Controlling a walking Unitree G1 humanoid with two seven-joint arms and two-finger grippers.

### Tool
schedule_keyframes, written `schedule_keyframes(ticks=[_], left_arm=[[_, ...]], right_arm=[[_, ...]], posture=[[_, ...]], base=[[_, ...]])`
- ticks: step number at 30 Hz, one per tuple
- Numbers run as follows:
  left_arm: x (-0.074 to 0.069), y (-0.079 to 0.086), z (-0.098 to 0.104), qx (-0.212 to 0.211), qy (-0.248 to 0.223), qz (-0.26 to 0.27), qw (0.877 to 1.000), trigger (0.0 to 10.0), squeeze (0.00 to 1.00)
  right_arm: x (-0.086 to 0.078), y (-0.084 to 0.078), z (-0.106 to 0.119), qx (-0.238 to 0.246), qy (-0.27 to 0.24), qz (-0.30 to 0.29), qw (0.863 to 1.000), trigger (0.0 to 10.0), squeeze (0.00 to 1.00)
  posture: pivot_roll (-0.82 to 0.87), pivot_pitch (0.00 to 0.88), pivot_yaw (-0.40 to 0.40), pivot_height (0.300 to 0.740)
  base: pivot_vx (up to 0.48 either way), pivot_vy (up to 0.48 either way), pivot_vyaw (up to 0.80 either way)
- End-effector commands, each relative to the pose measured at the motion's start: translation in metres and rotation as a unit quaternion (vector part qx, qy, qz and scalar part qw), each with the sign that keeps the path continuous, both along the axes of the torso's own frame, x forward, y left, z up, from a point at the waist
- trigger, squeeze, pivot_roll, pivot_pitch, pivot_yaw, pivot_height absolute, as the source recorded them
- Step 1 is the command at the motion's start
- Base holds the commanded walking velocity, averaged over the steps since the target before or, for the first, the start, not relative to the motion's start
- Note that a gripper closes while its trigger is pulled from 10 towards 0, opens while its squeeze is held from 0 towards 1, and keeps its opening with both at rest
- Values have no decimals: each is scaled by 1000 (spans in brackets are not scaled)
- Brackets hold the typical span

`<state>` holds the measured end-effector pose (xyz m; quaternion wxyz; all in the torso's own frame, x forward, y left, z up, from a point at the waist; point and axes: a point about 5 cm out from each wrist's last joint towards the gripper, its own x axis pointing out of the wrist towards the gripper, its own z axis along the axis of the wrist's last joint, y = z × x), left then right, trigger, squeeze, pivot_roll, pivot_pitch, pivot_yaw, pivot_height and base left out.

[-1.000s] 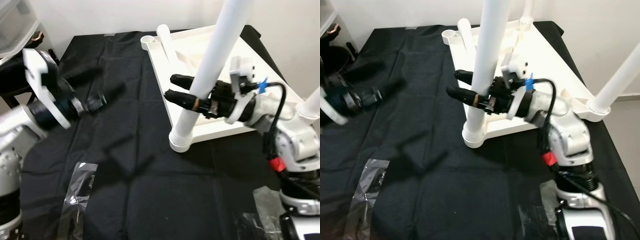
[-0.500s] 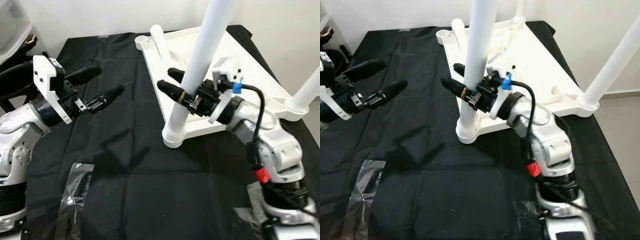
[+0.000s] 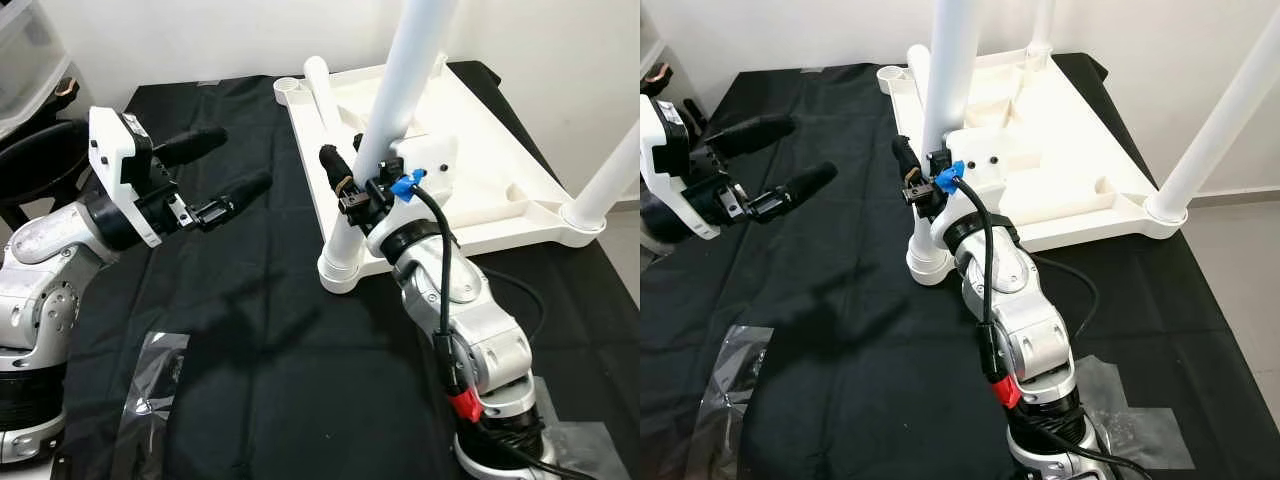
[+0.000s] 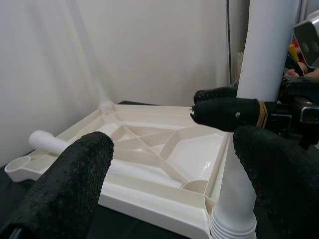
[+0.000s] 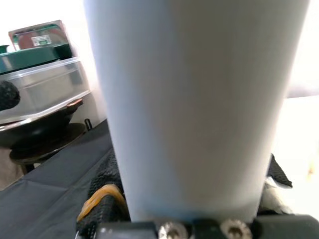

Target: Building children table

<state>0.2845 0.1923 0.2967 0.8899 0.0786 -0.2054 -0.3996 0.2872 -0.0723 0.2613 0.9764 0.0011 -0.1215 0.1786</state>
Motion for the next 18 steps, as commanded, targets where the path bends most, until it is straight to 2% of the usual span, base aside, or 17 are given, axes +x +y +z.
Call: schedule_keyframes(ticks=[1, 2, 3, 4, 5, 9, 10, 11, 13, 14, 18], left_arm=[[0, -3, 0, 3, -5, -8, 1000, 10000, 0], [-1, -4, 0, 2, -6, -9, 1000, 10000, 0], [-1, -5, -1, 1, -6, -9, 1000, 10000, 0], [-1, -5, -1, 1, -6, -9, 1000, 10000, 0], [-2, -7, -2, -2, -5, -9, 1000, 10000, 0], [-2, -7, -3, -2, -5, -9, 1000, 10000, 0], [-2, -8, -3, -3, -4, -8, 1000, 10000, 0], [-2, -8, -3, -4, -4, -8, 1000, 10000, 0], [-2, -8, -3, -4, -4, -8, 1000, 10000, 0], [-3, -8, -4, -5, -4, -7, 1000, 10000, 0], [-3, -10, -4, -9, -5, -7, 1000, 10000, 0]], right_arm=[[8, 0, -59, -49, 150, -18, 987, 0, 0], [8, 1, -59, -49, 153, -26, 987, 314, 0], [9, 0, -57, -49, 153, -32, 986, 1216, 0], [9, 0, -57, -49, 153, -32, 986, 1216, 0], [11, -1, -55, -48, 152, -46, 986, 2039, 0], [11, -1, -55, -47, 152, -50, 986, 2039, 0], [12, -1, -54, -48, 151, -53, 986, 3804, 0], [14, -2, -52, -50, 150, -52, 986, 9569, 0], [14, -2, -52, -50, 150, -52, 986, 9569, 0], [15, -3, -50, -53, 149, -52, 986, 10000, 0], [18, -2, -44, -58, 137, -33, 988, 10000, 0]], posture=[[18, 201, 36, 740], [18, 201, 36, 740], [17, 202, 35, 740], [17, 202, 35, 740], [16, 203, 35, 740], [16, 203, 35, 740], [15, 203, 33, 740], [15, 204, 32, 740], [15, 204, 32, 740], [13, 204, 30, 740], [8, 205, 26, 740]], base=[[0, 0, 0], [0, 0, 0], [0, 0, 0], [0, 0, 0], [0, 0, 0], [0, 0, 0], [0, 0, 0], [0, 0, 0], [0, 0, 0], [0, 0, 0], [0, 0, 0]])
